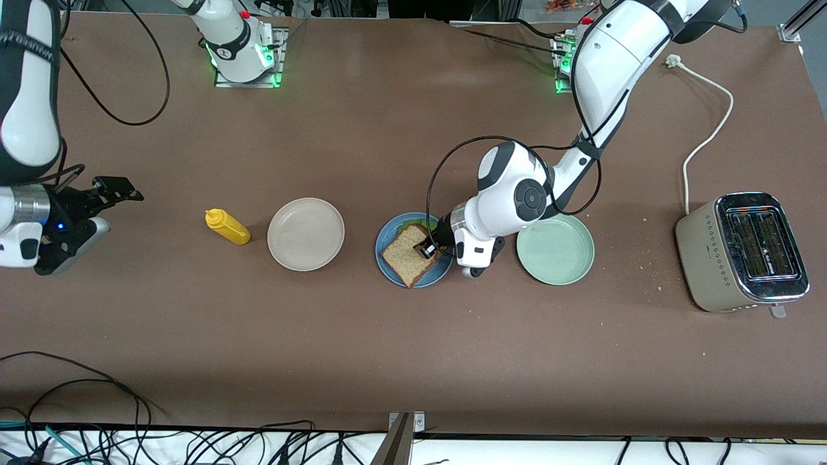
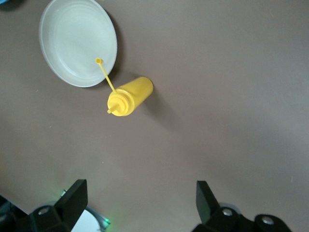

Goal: Make sandwich in blue plate with both arms
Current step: 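Lower the toast onto the lettuce while the right gripper retracts, then open the left gripper and retract it back to the toaster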

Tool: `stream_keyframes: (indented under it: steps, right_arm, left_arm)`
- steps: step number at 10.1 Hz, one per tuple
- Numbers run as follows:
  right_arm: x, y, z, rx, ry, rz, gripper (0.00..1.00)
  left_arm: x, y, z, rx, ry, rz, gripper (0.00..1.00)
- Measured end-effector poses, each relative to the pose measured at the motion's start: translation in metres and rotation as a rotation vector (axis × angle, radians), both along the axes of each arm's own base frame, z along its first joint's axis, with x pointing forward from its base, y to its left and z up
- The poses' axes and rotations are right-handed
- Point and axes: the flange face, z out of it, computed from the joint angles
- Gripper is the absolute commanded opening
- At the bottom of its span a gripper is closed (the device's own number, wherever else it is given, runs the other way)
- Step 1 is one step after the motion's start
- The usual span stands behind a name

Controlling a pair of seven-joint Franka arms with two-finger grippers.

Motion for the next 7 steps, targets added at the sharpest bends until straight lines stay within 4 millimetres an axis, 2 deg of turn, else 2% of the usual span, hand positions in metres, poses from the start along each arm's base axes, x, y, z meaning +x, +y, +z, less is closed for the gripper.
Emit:
stream_keyframes:
  steps: [3, 4, 5, 7]
  right_arm:
    - [-0.039, 0.028, 0.032, -0.184, -0.051, -0.257, 1.00]
    - [-0.054, 0.035, 0.043, -0.213, -0.081, -0.355, 1.00]
    - [-0.069, 0.039, 0.056, -0.224, -0.105, -0.430, 1.00]
    - [-0.087, 0.042, 0.097, -0.213, -0.188, -0.493, 1.00]
  left_arm:
    - [-0.003, 0.011, -0.012, 0.044, 0.078, -0.031, 0.51]
    - [-0.005, 0.015, -0.017, 0.057, 0.100, -0.039, 0.57]
    - [-0.007, 0.017, -0.020, 0.070, 0.121, -0.049, 0.69]
    - [-0.019, 0.012, -0.028, 0.123, 0.155, -0.108, 0.82]
